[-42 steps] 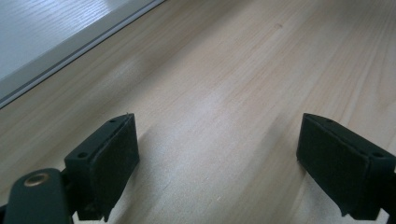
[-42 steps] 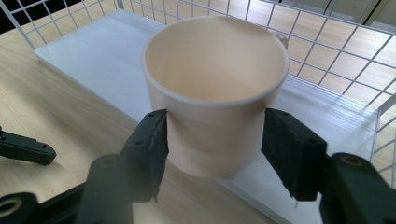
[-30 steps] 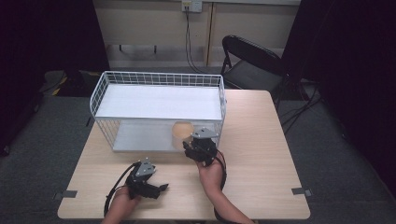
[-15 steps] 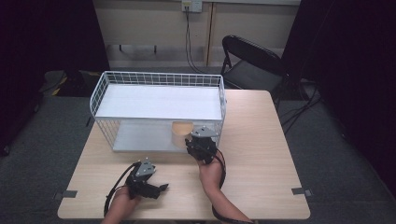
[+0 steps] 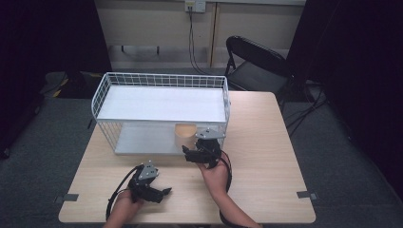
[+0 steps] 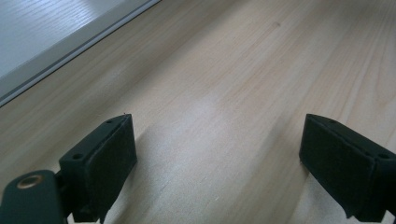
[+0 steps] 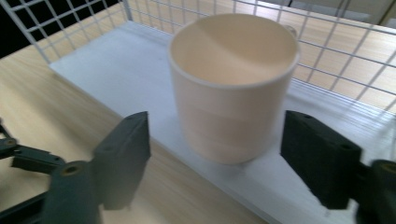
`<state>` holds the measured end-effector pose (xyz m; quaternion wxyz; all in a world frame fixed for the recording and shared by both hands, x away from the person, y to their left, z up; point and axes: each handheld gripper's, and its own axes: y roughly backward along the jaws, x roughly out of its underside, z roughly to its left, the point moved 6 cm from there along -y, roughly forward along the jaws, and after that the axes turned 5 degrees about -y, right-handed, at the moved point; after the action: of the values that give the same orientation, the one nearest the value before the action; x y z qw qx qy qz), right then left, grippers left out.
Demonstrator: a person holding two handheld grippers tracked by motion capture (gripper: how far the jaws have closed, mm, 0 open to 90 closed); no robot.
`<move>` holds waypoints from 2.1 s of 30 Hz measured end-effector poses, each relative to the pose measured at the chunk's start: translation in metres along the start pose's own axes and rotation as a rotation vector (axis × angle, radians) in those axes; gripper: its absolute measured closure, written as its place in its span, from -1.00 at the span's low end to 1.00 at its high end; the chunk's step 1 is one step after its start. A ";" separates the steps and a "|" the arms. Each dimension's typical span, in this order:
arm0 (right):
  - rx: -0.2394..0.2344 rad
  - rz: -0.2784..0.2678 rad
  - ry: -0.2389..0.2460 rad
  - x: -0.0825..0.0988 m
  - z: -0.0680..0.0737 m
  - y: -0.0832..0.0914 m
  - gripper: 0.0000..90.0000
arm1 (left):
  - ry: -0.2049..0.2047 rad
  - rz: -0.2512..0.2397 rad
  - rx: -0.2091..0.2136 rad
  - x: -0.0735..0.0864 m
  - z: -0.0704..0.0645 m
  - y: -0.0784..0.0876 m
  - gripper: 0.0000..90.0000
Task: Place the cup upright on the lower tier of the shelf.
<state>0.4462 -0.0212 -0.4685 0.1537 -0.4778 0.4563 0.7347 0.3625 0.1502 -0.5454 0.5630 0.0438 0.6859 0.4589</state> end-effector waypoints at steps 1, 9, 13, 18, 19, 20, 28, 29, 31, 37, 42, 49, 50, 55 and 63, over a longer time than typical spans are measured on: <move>-0.009 -0.001 0.003 0.000 0.001 0.000 -0.60 | 0.000 0.000 0.000 0.000 0.000 0.000 -0.77; -0.068 -0.003 0.038 -0.001 0.010 0.007 -0.66 | 0.000 0.000 0.000 0.000 0.000 0.000 -0.77; -0.108 -0.005 0.057 0.001 0.013 0.015 -0.67 | -0.001 0.001 0.000 0.000 0.000 0.000 -0.77; -0.139 0.008 0.074 0.006 0.011 0.022 -0.66 | -0.001 0.000 0.000 0.000 0.000 0.000 -0.77; -0.139 0.008 0.074 0.006 0.011 0.022 -0.66 | -0.001 0.000 0.000 0.000 0.000 0.000 -0.77; -0.145 0.015 0.082 0.008 0.010 0.024 -0.66 | -0.001 0.001 0.001 0.000 0.000 0.000 -0.77; -0.173 0.033 0.103 0.018 0.006 0.034 -0.67 | -0.001 0.001 0.000 0.000 0.000 0.000 -0.77; -0.173 0.033 0.103 0.018 0.006 0.034 -0.67 | -0.001 0.001 0.000 0.000 0.000 0.000 -0.77; -0.181 0.036 0.107 0.021 0.006 0.036 -0.67 | -0.001 0.001 0.001 0.000 0.000 0.000 -0.77; -0.197 0.042 0.114 0.029 0.002 0.046 -0.67 | -0.001 0.001 0.000 0.000 0.000 0.000 -0.77; -0.204 0.053 0.127 0.034 -0.002 0.052 -0.67 | -0.001 0.001 0.000 0.000 0.000 0.000 -0.77; -0.219 0.065 0.146 0.042 -0.009 0.057 -0.67 | -0.001 0.001 0.000 0.000 0.000 0.000 -0.77; -0.222 0.067 0.147 0.043 -0.010 0.058 -0.67 | -0.001 0.001 0.000 0.000 0.000 0.000 -0.77; -0.237 0.077 0.153 0.052 -0.014 0.063 -0.67 | -0.002 0.001 0.000 0.000 0.000 0.000 -0.77; -0.237 0.109 0.162 0.072 -0.022 0.066 -0.67 | -0.001 0.001 0.000 0.000 0.000 0.000 -0.77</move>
<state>0.3794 -0.0894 -0.4975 0.0186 -0.5249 0.4025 0.7498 0.3625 0.1503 -0.5453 0.5633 0.0445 0.6855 0.4591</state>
